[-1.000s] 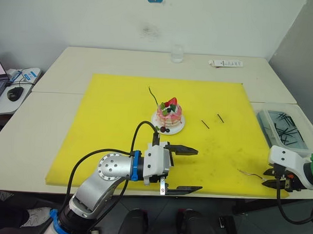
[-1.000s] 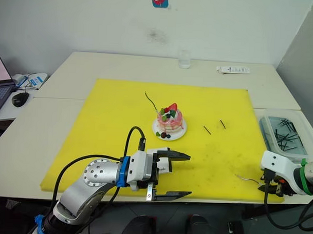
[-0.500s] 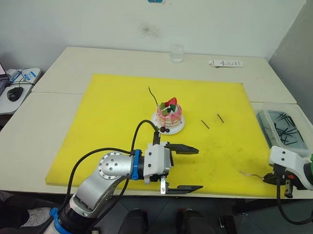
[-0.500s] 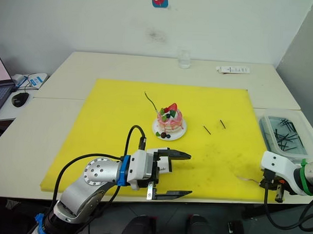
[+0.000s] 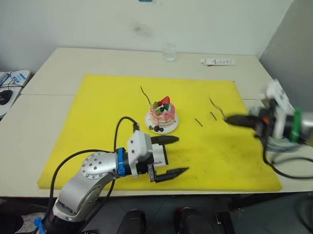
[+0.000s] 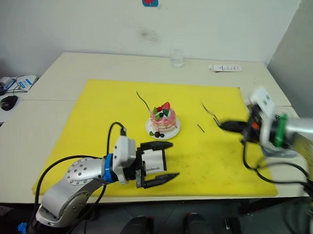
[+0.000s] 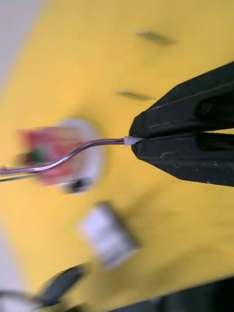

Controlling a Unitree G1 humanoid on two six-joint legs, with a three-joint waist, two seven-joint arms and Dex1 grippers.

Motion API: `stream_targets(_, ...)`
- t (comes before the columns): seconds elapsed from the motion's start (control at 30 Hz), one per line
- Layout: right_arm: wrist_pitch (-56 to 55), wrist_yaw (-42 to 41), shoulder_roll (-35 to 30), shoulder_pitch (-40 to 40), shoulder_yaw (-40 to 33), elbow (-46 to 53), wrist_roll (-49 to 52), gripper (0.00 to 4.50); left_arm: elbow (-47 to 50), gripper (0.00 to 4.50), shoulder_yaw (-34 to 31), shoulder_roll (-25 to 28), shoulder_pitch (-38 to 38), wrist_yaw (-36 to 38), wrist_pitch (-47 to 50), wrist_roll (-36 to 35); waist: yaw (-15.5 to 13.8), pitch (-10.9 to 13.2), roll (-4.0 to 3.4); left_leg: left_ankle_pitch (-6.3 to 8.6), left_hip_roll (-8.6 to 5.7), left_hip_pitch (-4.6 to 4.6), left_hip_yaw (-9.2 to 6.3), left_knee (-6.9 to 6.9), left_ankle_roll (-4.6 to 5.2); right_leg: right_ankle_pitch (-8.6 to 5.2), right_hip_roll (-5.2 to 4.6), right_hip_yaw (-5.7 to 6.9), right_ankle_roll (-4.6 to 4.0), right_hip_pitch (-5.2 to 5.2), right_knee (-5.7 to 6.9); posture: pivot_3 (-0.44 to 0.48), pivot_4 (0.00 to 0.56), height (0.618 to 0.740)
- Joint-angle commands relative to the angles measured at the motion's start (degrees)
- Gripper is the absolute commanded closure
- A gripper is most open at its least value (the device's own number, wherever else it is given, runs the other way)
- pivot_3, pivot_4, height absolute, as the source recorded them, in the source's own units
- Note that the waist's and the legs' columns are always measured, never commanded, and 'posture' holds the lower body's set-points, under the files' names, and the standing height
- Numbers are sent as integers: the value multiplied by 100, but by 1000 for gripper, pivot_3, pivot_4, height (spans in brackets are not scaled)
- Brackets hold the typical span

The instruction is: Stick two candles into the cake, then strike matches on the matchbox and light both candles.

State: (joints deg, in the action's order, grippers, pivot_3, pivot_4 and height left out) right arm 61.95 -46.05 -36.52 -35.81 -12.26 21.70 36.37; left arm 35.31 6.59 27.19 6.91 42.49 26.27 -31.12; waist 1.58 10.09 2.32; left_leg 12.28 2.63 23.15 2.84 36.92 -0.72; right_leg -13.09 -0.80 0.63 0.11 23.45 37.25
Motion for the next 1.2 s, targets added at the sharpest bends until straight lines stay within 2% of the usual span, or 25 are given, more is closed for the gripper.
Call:
stream_targets(0.03, -325, 1267, 1037, -259, -170, 55, -36, 4469, 387, 0, -418, -183, 10, -811, 461, -286, -71, -3, -5, 0, 2, 1, 1, 1, 0, -1, 1, 3, -1, -3, 2, 0, 150, 740)
stream_targets(0.13, -1562, 1900, 2077, -175, 280, -368, -643, 4469, 358, 0, -643, -410, 84, -1525, 687, -146, -128, -5, -8, 0, 0, 35, 7, 4, -1, -8, 25, -2, 6, 17, -6, 0, 150, 740)
stream_targets(0.2, -2300, 2104, 2489, -64, 496, -770, -1002, 4469, 366, 0, -710, -516, 208, -1884, 817, -68, -141, -6, -8, 0, -4, 79, 22, 6, -1, -4, 21, -12, 12, 58, -9, 0, 150, 740)
stream_targets(0.3, -2997, 2217, 2852, 50, 599, -1241, -1220, 4469, 425, 0, -690, -591, 318, -2157, 973, -28, -155, -6, -8, 0, -11, 97, 27, 7, 0, 1, 14, -13, 17, 70, -14, 0, 150, 740)
stream_targets(0.5, -3409, 2160, 3373, 203, 728, -1574, -1025, 4469, 537, 0, -604, -536, 433, -2279, 1173, -48, -136, -6, -9, 0, -6, 79, 33, 6, 0, 4, 14, -14, 17, 67, -1, 0, 150, 740)
stream_targets(1.2, -4684, 2072, 3634, 282, 1058, -2731, -1481, 4469, 773, 0, -585, -471, 334, -2360, 1332, -114, -122, -6, -10, -1, 7, 66, 28, 7, 0, 8, 33, -17, -7, 69, 16, 0, 150, 740)
